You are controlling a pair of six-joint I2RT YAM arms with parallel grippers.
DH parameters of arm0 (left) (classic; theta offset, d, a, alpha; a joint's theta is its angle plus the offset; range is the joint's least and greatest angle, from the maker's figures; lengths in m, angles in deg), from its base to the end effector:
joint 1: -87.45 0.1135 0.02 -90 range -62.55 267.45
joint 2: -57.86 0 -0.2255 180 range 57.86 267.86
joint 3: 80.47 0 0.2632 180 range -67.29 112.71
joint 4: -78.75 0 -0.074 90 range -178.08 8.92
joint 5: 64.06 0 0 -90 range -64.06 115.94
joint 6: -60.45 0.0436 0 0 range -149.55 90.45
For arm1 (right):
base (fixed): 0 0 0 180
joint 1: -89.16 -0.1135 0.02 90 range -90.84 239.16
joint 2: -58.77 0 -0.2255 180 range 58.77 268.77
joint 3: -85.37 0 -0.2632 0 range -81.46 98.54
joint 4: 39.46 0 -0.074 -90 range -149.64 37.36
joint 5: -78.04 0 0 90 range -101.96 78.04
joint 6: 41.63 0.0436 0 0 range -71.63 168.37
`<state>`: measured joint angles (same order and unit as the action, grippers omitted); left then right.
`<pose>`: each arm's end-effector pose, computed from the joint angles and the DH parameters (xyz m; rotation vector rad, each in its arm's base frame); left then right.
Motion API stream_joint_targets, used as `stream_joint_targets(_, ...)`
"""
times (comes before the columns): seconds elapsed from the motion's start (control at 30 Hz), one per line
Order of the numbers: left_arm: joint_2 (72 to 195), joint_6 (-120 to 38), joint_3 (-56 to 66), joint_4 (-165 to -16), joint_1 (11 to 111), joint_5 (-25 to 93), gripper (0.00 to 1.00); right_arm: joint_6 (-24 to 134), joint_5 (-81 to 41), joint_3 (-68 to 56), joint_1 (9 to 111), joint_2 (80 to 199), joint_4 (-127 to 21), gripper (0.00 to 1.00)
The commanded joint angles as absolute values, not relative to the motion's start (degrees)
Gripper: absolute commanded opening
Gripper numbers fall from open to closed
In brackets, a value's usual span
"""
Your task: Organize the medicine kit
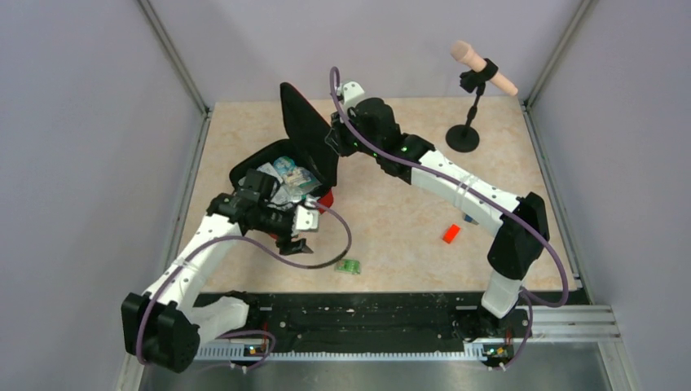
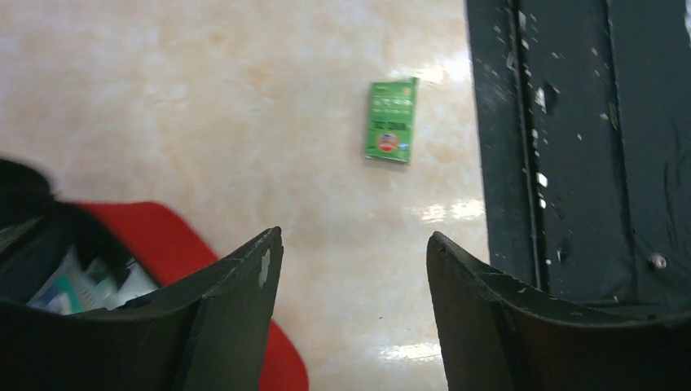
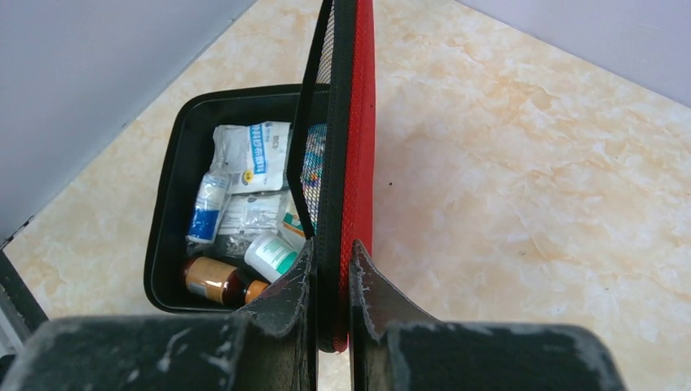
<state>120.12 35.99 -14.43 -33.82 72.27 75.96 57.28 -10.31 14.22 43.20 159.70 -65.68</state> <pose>0.2064 -0.0906 0.2390 1.6607 1.5709 -0.7331 0.3034 0.3119 0.3343 -0.5969 1.8448 0.6207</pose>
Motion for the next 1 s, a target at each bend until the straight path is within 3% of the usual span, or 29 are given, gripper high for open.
stream_joint_targets(0.0, 122.0, 44.7, -19.3, -35.4, 65.5, 69.2, 0.7, 55.8, -11.7, 15.6, 43.3, 160.7, -65.8, 0.08)
stream_joint_targets(0.23, 127.2, 40.0, -22.1, -44.5, 59.2, 63.1, 0.68, 56.5, -14.4, 16.6, 43.3, 161.7, -66.0, 0.08)
stream_joint_targets(0.63, 143.8, 26.5, -13.8, -56.2, 37.0, 45.7, 0.68, 56.0, -14.3, 16.3, 43.3, 161.0, -66.2, 0.08)
stream_joint_targets(0.97, 151.3, 20.0, -9.1, -55.5, 31.1, 41.9, 0.66, 55.9, -14.7, 17.2, 43.2, 160.9, -66.5, 0.08)
